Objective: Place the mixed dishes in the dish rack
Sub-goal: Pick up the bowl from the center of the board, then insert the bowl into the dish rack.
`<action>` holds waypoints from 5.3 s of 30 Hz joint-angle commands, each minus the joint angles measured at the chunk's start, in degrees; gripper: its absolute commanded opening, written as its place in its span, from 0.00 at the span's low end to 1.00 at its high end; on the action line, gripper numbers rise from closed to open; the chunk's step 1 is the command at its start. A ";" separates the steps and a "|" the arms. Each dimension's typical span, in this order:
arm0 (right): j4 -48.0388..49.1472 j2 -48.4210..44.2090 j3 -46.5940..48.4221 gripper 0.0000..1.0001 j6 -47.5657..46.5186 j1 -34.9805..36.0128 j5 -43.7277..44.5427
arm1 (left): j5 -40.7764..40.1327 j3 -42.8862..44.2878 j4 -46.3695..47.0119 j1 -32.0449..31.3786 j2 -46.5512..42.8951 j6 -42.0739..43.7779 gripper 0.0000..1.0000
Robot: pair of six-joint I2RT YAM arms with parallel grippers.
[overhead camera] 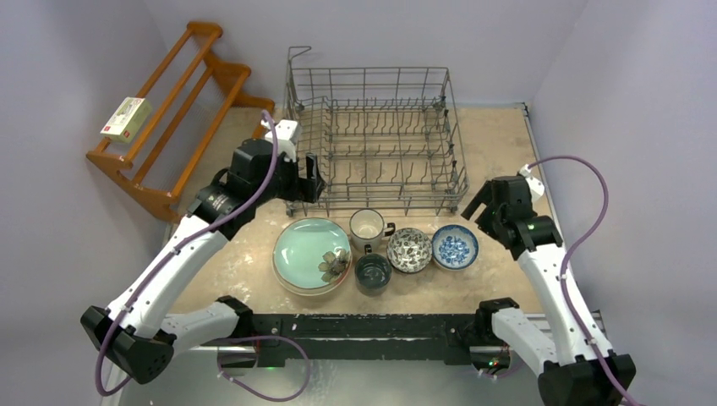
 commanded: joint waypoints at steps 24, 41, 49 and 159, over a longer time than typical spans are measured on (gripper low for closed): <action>-5.04 9.99 -5.69 0.63 6.26 11.40 -1.80 | -1.02 2.12 0.20 -5.53 1.10 2.43 0.82; -5.74 10.15 -6.07 0.15 5.04 12.03 -3.43 | -3.99 2.04 -0.07 -7.89 0.47 3.31 0.82; -6.65 8.78 -5.37 0.00 5.02 12.03 -2.94 | -3.64 2.47 -0.32 -7.95 0.90 3.18 0.82; 14.52 9.20 14.15 0.00 -15.83 24.24 -30.10 | 12.21 -13.59 23.99 -15.28 11.46 -24.66 0.12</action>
